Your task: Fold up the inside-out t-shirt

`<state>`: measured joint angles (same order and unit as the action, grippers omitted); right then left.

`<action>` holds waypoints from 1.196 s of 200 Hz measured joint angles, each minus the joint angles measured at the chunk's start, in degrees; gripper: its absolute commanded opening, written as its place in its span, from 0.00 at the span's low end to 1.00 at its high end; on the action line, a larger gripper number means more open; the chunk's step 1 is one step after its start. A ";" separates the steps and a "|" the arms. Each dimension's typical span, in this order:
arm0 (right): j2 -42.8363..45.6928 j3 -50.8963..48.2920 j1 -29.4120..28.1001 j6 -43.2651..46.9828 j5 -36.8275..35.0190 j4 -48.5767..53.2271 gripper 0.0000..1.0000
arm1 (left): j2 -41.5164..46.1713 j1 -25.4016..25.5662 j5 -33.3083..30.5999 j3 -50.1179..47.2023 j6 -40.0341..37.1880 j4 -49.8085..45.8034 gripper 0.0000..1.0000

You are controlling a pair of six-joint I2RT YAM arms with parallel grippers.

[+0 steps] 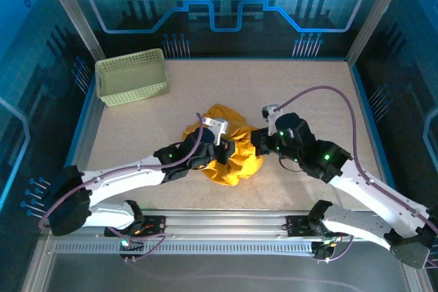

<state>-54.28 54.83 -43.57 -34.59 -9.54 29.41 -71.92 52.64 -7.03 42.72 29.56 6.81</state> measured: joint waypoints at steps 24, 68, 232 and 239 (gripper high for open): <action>-3.08 0.00 7.39 -2.25 3.10 1.53 0.00 | 3.13 0.02 3.17 -1.60 -1.49 0.59 0.00; -7.56 1.57 12.31 -3.26 8.31 4.22 0.45 | 5.77 0.02 7.56 -1.97 -3.19 1.66 0.00; -6.38 -2.71 1.64 -9.18 8.66 -0.35 0.51 | 5.11 -0.26 10.71 -2.49 -3.19 2.71 0.00; -6.38 -2.71 1.88 -9.57 8.57 -0.50 0.51 | 5.11 -0.26 10.88 -2.51 -3.19 2.75 0.00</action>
<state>-60.66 52.12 -41.69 -44.16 -0.97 28.91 -66.81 52.38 3.86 40.21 26.37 9.56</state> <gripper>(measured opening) 0.505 0.052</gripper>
